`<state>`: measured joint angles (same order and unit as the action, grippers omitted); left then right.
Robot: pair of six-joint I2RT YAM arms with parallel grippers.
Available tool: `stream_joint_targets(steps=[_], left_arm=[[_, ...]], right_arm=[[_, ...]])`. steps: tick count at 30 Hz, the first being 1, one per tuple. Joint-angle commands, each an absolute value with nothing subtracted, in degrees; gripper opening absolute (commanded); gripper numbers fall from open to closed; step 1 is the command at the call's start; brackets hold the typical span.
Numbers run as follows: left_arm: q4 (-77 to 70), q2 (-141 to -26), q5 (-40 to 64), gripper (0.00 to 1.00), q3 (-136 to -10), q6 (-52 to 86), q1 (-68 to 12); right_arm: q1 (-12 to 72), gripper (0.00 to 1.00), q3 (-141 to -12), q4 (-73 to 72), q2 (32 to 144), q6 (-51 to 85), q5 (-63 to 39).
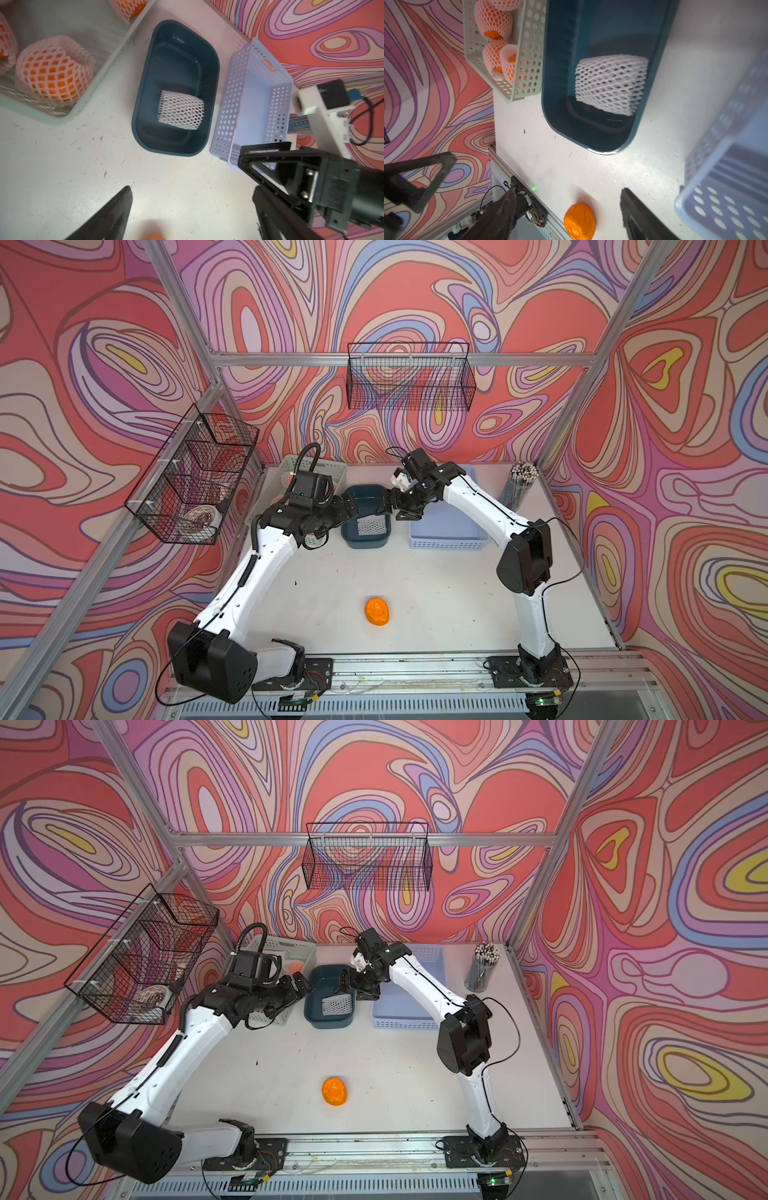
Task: Remove foam nets from oranges
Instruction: Place the foam net into the storage box, then pick up the orange from the center of the board.
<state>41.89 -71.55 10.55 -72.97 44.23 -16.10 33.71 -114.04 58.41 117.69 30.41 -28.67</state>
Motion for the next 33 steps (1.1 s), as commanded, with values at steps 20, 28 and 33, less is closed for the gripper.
stream_joint_targets(steps=[20,28,33], left_arm=[[75.65,-31.01,11.15,1.00,-58.69,42.29,-15.88],[83.70,-28.28,7.91,1.00,-63.18,41.35,-15.89],[84.67,-27.65,7.30,1.00,-64.67,41.49,-15.91]], right_arm=[[57.41,0.98,-86.61,56.05,105.58,24.24,-21.64],[61.47,0.98,-88.28,55.73,111.18,27.04,-17.31],[62.68,0.98,-89.88,55.42,114.06,27.86,-14.75]])
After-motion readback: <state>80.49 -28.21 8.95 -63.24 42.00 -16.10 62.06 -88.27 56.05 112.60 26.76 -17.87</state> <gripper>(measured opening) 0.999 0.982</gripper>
